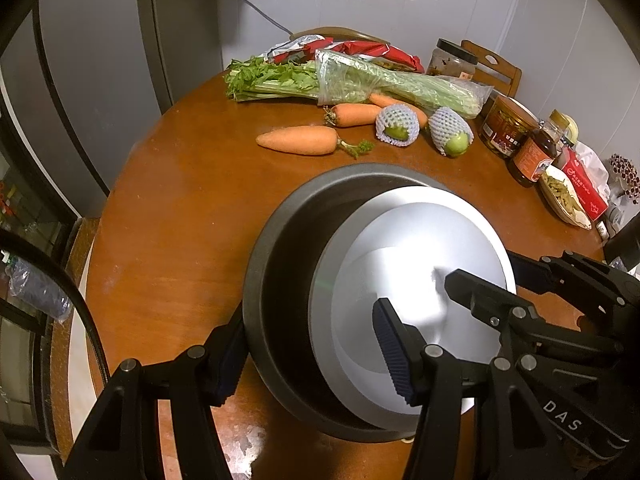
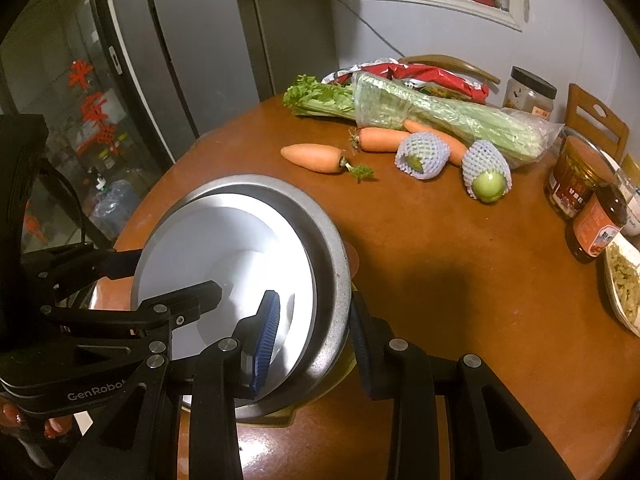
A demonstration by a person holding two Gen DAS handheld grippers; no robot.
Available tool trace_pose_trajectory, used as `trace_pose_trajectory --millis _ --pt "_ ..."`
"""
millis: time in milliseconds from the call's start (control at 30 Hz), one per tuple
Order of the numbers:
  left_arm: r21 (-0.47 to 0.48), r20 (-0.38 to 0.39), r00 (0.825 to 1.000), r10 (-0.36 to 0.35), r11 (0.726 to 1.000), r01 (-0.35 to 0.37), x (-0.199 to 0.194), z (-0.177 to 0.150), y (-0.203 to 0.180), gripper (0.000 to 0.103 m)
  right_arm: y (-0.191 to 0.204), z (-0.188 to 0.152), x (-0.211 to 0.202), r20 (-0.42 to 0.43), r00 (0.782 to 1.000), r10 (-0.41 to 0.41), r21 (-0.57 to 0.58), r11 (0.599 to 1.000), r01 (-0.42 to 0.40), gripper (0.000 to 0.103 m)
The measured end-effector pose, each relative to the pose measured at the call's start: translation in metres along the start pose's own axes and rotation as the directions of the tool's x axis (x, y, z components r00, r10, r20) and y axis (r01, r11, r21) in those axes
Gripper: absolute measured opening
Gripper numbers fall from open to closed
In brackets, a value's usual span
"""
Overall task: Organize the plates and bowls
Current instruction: 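Lower the steel bowl onto the grey tray stack with both grippers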
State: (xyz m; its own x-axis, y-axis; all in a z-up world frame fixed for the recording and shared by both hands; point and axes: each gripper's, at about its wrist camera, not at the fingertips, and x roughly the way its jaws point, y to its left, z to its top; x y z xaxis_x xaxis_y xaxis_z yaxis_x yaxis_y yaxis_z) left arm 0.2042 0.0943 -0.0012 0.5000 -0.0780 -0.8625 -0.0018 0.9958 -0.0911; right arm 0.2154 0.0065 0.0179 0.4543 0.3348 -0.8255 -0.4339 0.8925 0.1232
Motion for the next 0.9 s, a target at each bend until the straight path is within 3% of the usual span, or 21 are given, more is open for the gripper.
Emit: trace_pose_trajectory --millis 900 --pt "-0.017 0.009 1.0 0.006 1.0 -0.006 -0.0013 -0.0009 0.0032 0.06 0.0007 0.0006 -0.0018 0.0 1.0 0.006 0.007 1.0 -0.006 0.041"
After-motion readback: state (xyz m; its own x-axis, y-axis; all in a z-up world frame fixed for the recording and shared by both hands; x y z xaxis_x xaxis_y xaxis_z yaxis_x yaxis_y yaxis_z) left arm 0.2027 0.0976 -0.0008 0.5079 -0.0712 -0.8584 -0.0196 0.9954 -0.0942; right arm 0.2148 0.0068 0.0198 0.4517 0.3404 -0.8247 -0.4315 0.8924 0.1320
